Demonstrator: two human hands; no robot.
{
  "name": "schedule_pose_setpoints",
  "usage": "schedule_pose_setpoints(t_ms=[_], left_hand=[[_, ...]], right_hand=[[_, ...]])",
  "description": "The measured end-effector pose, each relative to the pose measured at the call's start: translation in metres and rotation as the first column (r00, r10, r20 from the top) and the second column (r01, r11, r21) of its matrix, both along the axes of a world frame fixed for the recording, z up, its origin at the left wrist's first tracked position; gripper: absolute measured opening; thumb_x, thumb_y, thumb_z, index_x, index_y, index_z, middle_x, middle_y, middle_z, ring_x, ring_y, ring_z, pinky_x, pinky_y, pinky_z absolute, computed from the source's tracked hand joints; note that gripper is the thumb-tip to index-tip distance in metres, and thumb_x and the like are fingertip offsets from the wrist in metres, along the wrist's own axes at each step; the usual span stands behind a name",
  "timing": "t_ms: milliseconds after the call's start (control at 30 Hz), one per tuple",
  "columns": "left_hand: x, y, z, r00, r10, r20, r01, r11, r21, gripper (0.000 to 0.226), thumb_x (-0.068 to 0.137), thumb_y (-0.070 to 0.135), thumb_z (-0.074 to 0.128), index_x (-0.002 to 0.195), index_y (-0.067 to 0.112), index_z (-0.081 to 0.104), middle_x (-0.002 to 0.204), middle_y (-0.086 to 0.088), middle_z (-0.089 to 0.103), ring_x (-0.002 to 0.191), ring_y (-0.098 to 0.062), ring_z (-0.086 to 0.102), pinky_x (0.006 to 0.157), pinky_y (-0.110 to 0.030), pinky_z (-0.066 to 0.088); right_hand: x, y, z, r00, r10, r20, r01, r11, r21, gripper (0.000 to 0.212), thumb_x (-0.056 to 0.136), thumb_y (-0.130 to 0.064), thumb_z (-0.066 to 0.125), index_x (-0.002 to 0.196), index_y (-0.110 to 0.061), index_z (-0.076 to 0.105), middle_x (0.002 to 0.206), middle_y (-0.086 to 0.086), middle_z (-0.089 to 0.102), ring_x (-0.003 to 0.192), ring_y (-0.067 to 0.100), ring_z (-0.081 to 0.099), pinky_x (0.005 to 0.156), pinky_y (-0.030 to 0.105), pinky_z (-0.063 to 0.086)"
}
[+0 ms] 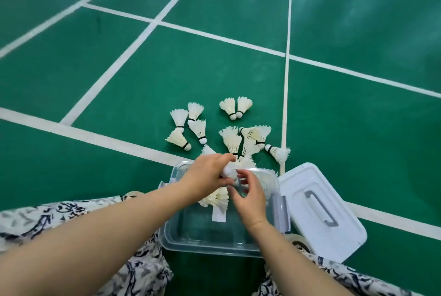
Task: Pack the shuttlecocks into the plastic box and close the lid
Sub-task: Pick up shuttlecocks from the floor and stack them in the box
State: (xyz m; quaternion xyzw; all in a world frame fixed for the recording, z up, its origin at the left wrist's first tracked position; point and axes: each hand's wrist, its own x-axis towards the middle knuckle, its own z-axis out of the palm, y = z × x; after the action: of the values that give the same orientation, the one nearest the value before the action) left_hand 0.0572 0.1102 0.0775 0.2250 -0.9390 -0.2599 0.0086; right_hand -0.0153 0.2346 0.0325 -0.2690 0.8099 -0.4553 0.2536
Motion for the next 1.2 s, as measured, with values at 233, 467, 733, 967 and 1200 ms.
schedule_pose_setpoints(t_ms=[233,467,733,967,1200], left_hand=[[0.000,0.024,0.013,0.977,0.124,-0.173,-0.101,0.985,0.137,0.035,0.084,0.034,0.065,0.110,0.012,0.058,0.110,-0.005,0.062,0.101,-0.022,0.055,0.082,-0.030,0.039],[0.003,0.031,0.017,0.954,0.205,-0.218,-0.165,0.968,0.186,0.034,0.077,0.036,0.072,0.098,0.012,0.060,0.097,-0.003,0.064,0.086,-0.016,0.052,0.075,-0.026,0.039],[0.029,0.000,-0.001,0.988,0.085,0.132,-0.090,0.995,0.031,0.041,0.083,0.047,0.062,0.114,0.020,0.056,0.120,0.003,0.060,0.110,-0.018,0.055,0.089,-0.031,0.043],[0.036,0.006,-0.029,0.944,-0.024,0.328,-0.039,0.982,0.186,0.064,0.079,0.041,0.069,0.134,0.023,0.040,0.135,-0.002,0.054,0.119,-0.019,0.054,0.100,-0.033,0.044],[0.041,0.014,-0.057,0.760,-0.237,0.605,0.037,0.945,0.324,0.083,0.085,0.051,0.057,0.149,0.024,0.011,0.154,-0.012,0.026,0.139,-0.029,0.031,0.116,-0.040,0.027]], right_hand=[[0.010,-0.010,0.035,0.677,-0.103,0.729,0.251,0.963,-0.098,0.028,0.088,-0.003,0.042,0.081,-0.021,0.062,0.061,-0.009,0.064,0.066,0.008,0.052,0.064,0.022,0.042],[-0.010,0.008,0.031,0.427,-0.118,0.896,0.324,0.946,-0.030,0.012,0.092,-0.018,0.055,0.084,-0.014,0.063,0.057,-0.002,0.054,0.054,0.010,0.047,0.059,0.023,0.044],[-0.024,0.022,0.004,0.942,-0.246,0.230,0.185,0.949,0.255,0.023,0.094,-0.014,0.051,0.070,-0.013,0.050,0.067,0.003,0.054,0.064,0.018,0.045,0.055,0.028,0.034],[-0.003,0.014,-0.029,0.996,-0.036,-0.084,0.073,0.867,0.494,0.016,0.097,-0.022,0.039,0.082,-0.017,0.044,0.079,0.005,0.057,0.077,0.028,0.055,0.064,0.031,0.038],[-0.003,-0.003,-0.050,0.952,-0.129,0.278,-0.005,0.900,0.435,0.011,0.096,-0.017,0.042,0.088,-0.013,0.048,0.093,0.012,0.057,0.081,0.022,0.049,0.070,0.029,0.036]])
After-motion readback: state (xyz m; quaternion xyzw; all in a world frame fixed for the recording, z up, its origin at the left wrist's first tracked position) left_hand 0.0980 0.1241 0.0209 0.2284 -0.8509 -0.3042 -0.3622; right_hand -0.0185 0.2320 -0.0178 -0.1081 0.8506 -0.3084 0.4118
